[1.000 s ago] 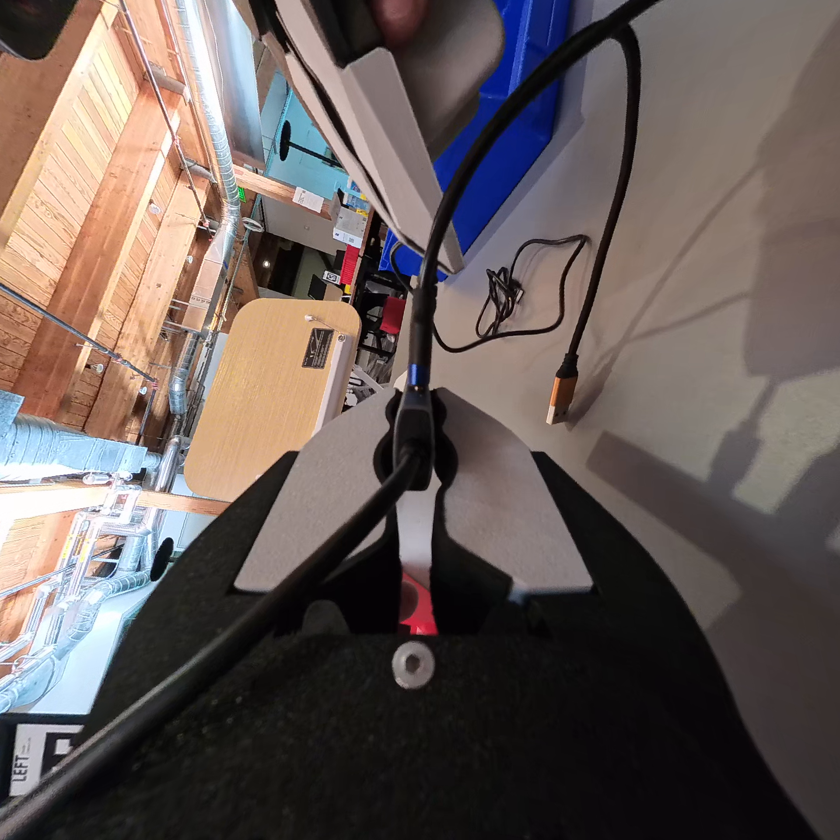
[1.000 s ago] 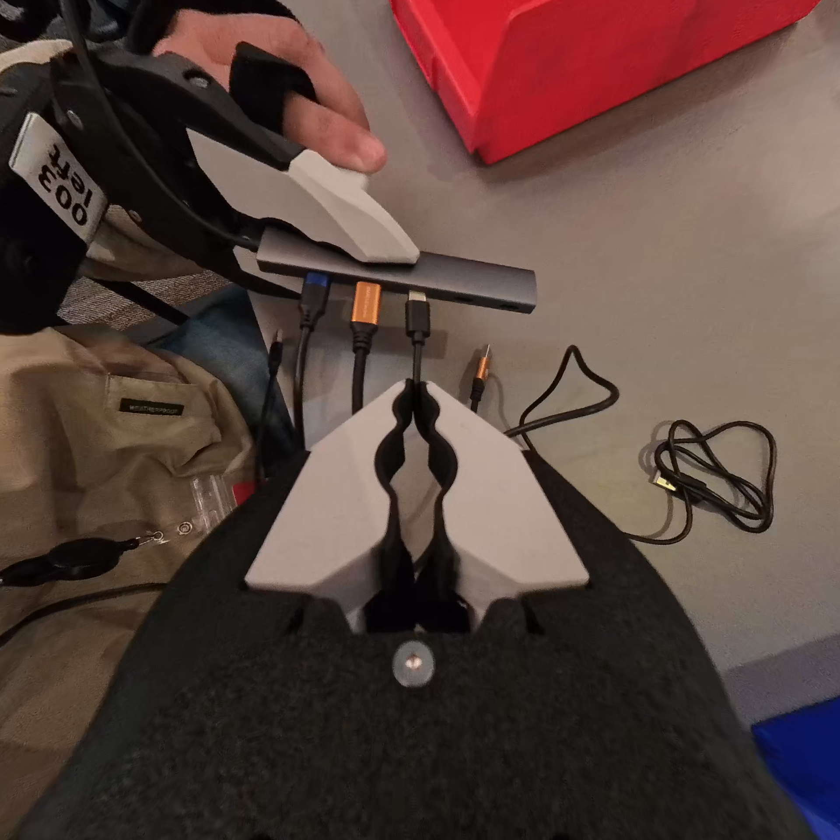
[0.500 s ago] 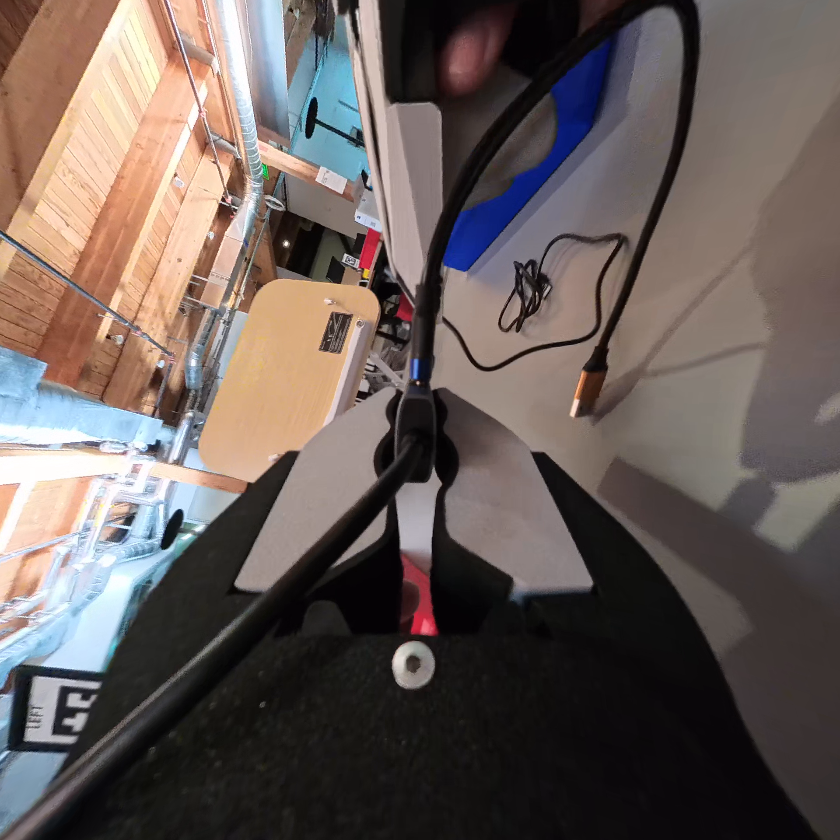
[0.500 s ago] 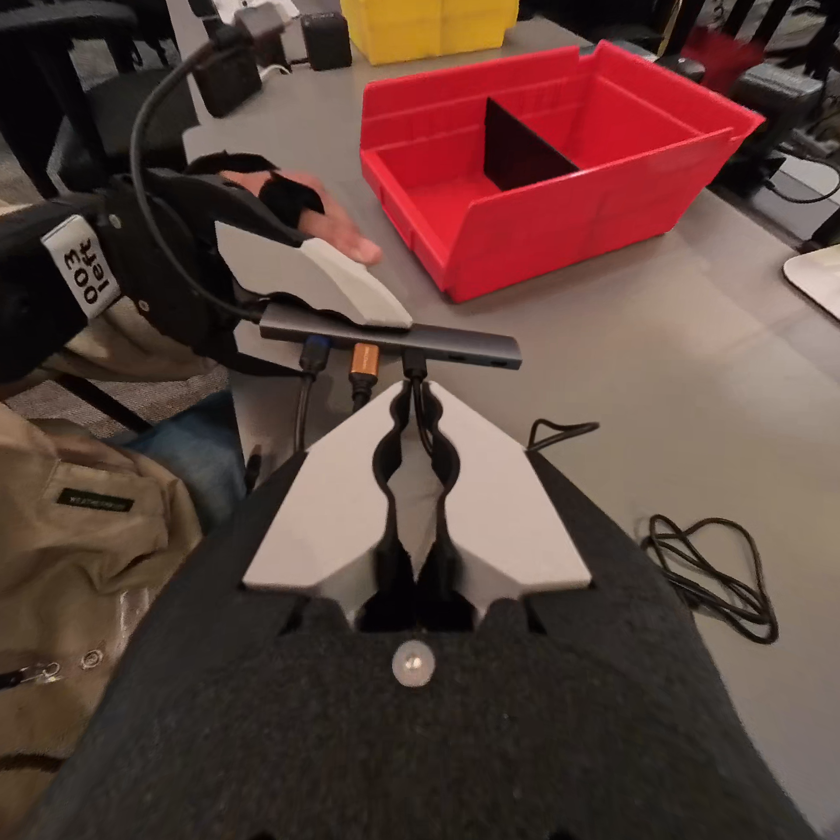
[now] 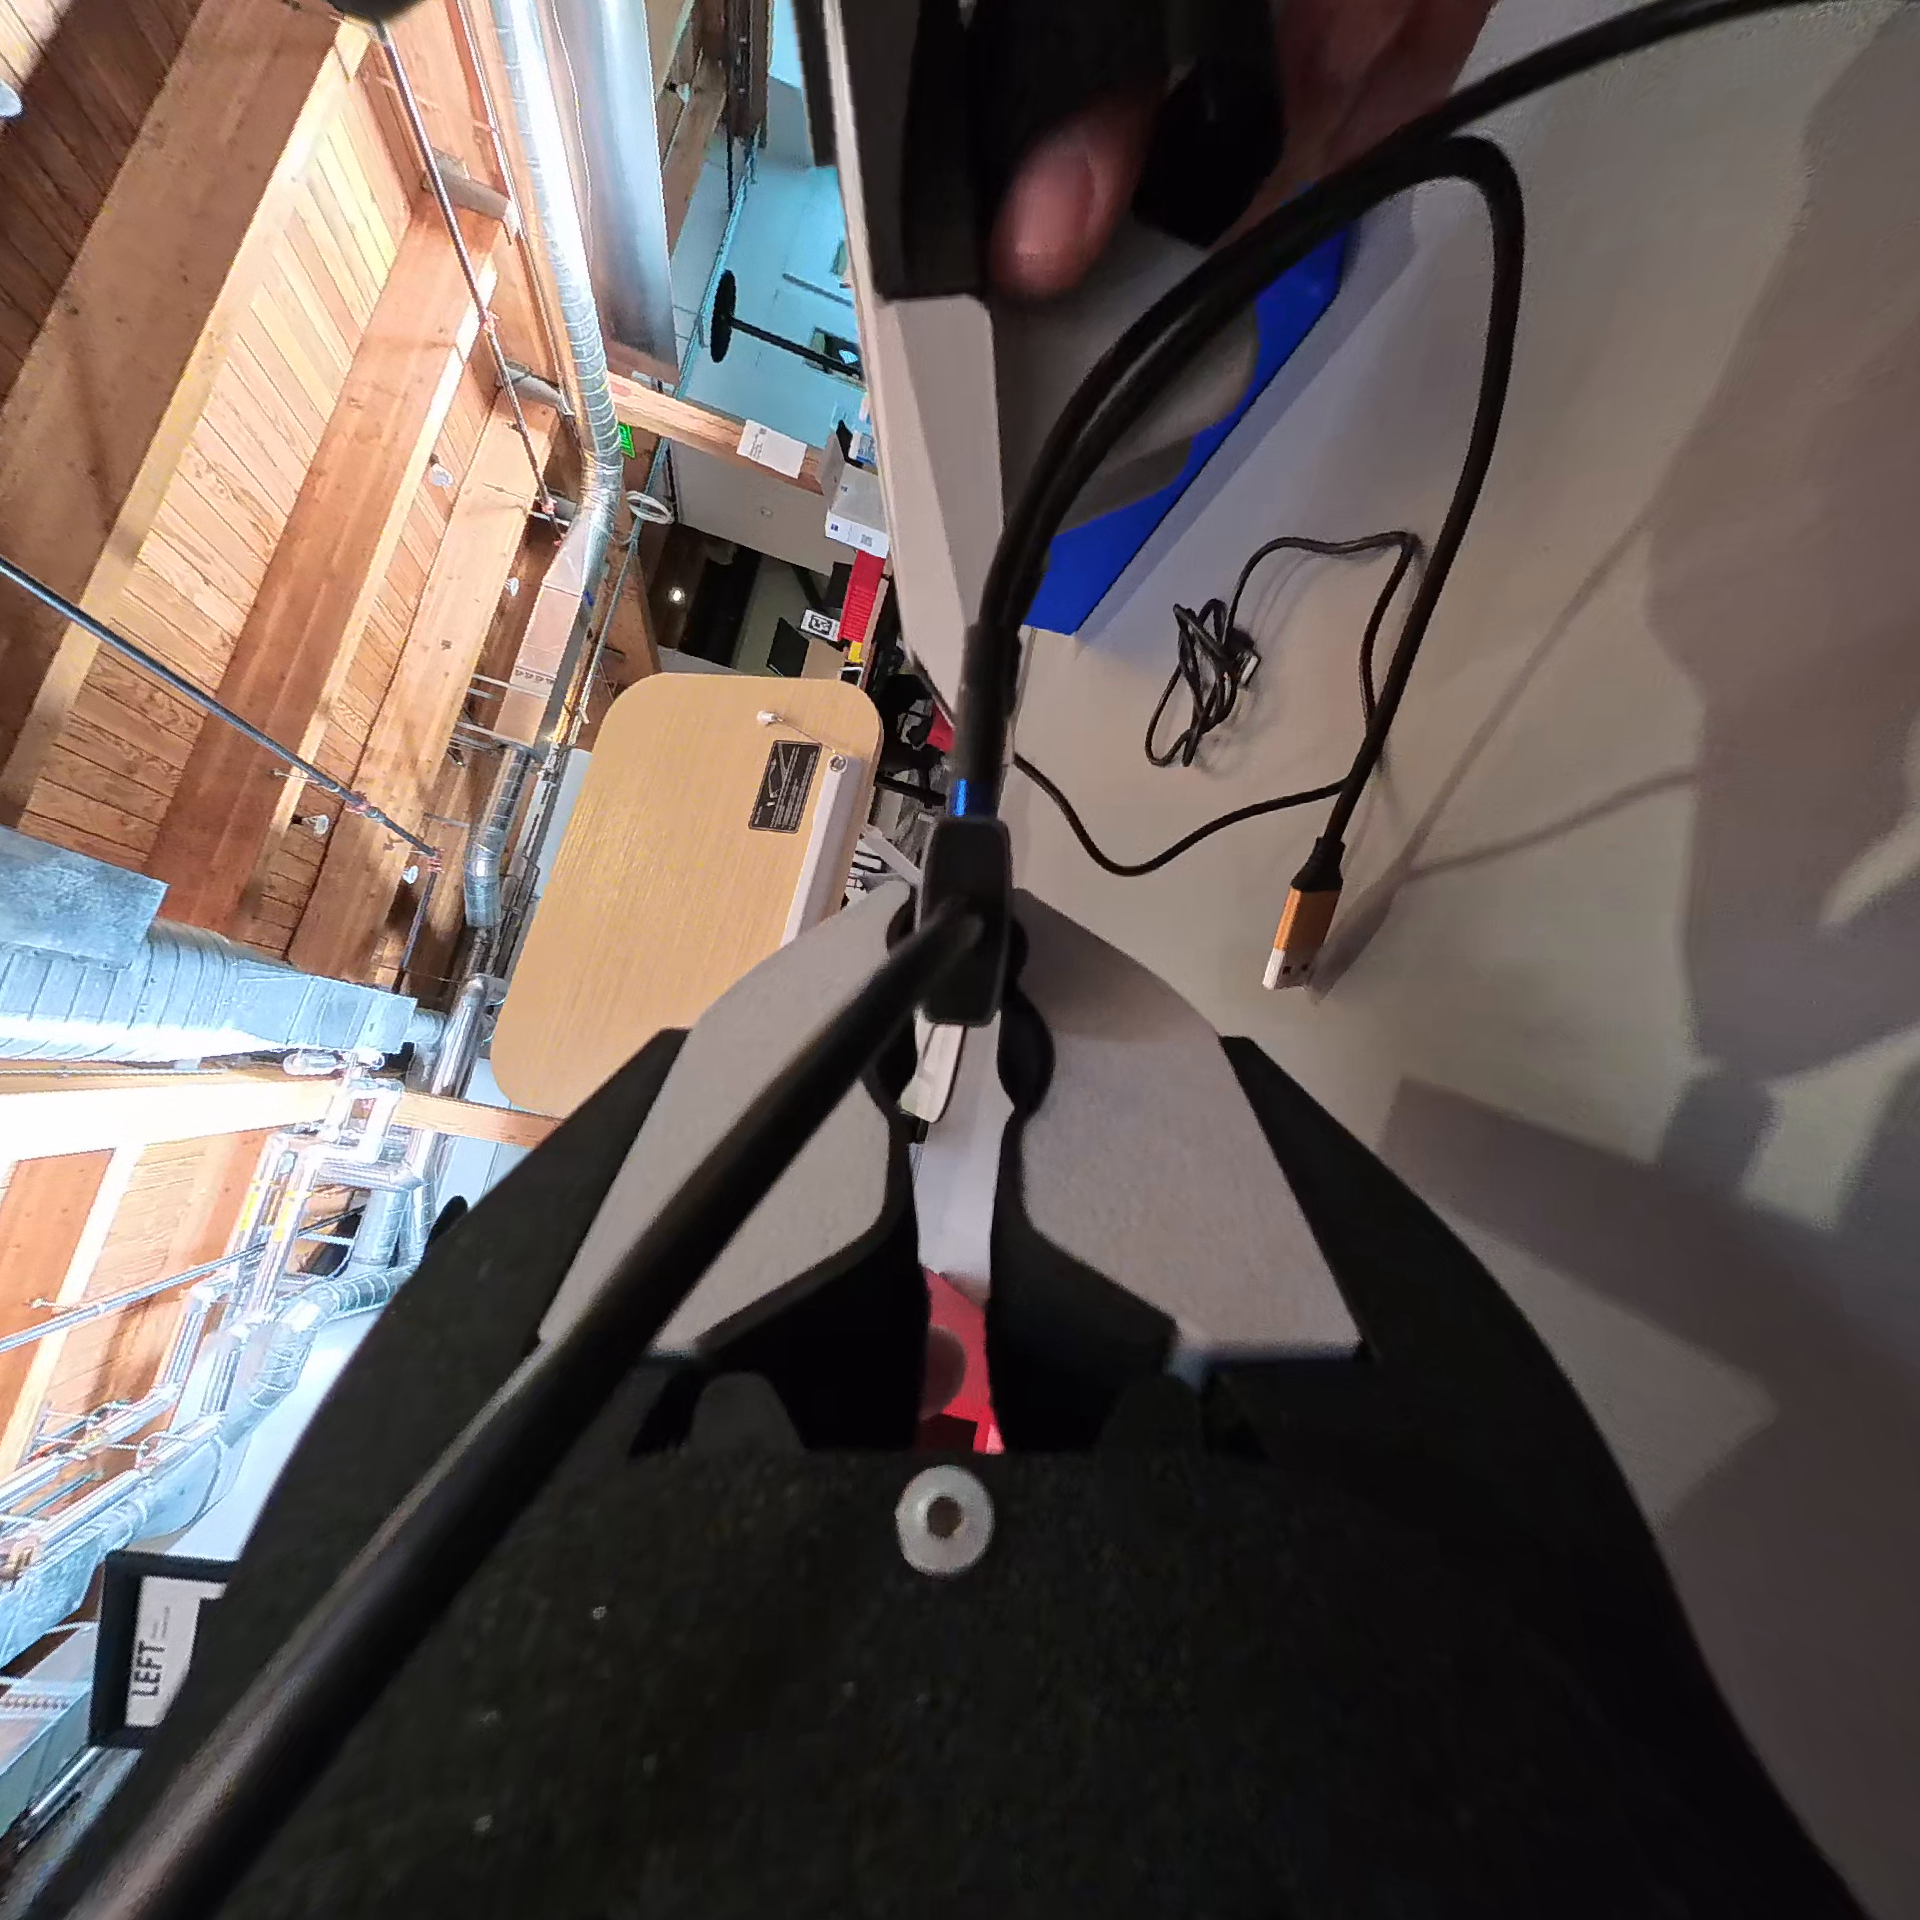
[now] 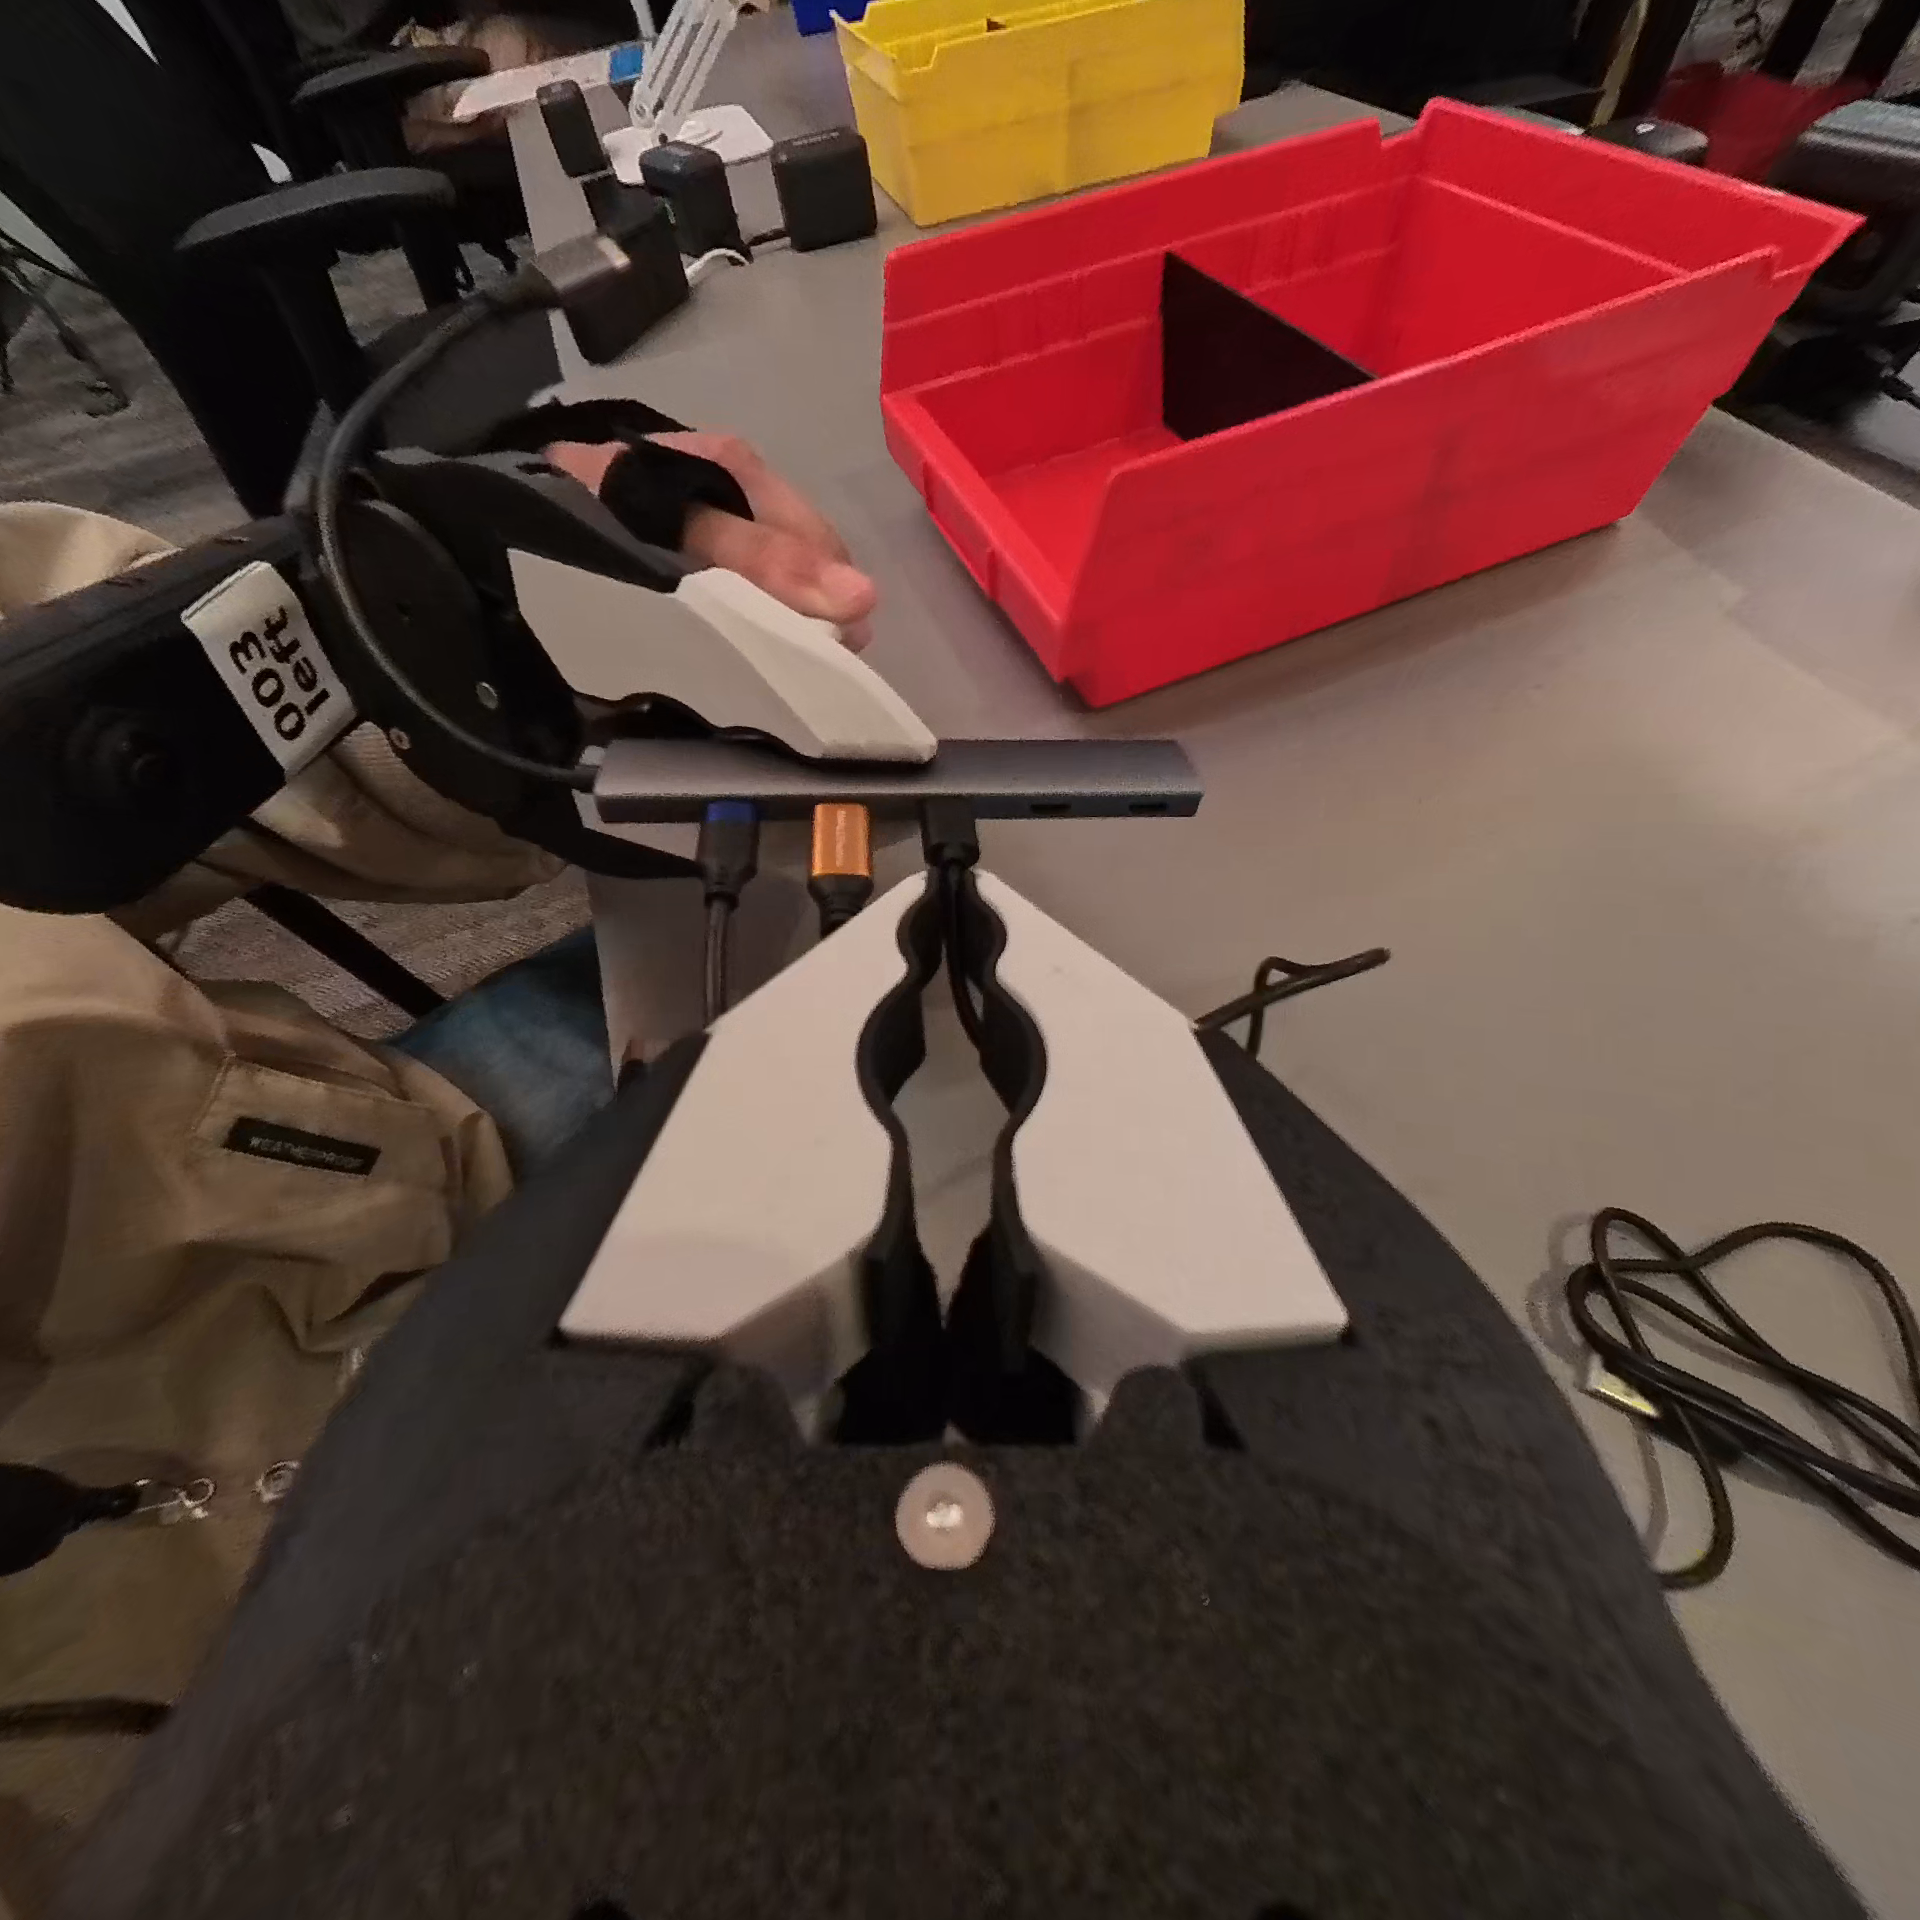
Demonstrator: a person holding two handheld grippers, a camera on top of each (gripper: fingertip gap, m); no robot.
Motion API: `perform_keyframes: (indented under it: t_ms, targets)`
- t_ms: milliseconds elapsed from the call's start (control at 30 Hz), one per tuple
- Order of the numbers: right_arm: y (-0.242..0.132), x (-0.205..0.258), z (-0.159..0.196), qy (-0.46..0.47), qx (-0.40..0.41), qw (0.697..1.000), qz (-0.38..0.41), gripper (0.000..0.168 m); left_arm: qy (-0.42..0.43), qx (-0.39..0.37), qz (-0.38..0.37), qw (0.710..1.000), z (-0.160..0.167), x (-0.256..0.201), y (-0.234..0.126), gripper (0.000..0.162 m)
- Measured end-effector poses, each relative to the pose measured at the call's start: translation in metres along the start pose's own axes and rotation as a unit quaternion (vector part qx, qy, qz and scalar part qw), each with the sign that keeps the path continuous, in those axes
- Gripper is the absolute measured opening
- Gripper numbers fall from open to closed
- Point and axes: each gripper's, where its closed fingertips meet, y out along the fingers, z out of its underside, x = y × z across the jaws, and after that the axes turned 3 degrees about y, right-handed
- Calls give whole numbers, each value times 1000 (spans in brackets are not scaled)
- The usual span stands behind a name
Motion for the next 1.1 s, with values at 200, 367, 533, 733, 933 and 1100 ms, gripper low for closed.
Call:
perform_keyframes:
  t_ms: [200,367,533,733,933,1100]
  targets:
    - [-7,7,-7,47,-48,995,-72,1,-21,-21,-3,1000,-8,5,-2,10]
    - [-3,5,-3,70,-52,993,-79,1,-20,-15,8,1000,-5,-1,-1,10]
    - [-6,8,-1,64,-61,992,-94,1,-6,-24,5,1000,-9,-1,-1,10]
    - [-8,10,4,40,-52,992,-104,1,-20,-21,-5,1000,-7,-1,1,11]
    - [-5,5,2,33,-56,995,-74,0,-10,-1,-6,1000,-2,-2,4,10]
    - [-6,-1,-7,44,-93,994,-46,21,-13,0,-8,1000,-1,0,3,10]
